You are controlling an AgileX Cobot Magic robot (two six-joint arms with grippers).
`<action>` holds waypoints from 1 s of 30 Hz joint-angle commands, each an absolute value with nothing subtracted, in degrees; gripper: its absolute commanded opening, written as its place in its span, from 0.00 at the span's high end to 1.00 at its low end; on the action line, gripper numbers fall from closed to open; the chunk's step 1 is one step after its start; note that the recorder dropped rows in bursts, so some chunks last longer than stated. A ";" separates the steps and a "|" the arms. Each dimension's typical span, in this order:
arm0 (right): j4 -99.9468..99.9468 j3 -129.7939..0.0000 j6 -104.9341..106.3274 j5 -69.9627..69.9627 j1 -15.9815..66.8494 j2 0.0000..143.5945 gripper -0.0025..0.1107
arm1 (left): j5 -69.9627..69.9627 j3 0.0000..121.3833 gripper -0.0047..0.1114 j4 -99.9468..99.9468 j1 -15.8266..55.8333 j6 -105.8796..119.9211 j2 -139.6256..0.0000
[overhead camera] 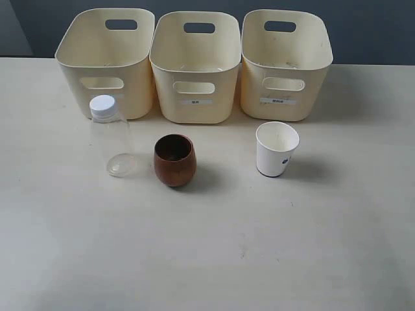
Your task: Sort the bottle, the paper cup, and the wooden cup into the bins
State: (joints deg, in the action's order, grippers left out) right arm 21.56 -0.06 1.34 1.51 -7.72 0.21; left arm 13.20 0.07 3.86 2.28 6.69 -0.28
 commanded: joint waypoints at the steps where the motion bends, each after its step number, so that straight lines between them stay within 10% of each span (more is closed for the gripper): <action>1: 21.54 0.00 1.50 3.56 -8.14 0.00 0.98 | 12.89 0.00 0.96 3.96 2.47 6.58 0.00; 30: 53.92 0.00 1.61 -12.45 -8.14 0.00 0.98 | 12.89 0.00 0.96 3.96 2.47 6.58 0.00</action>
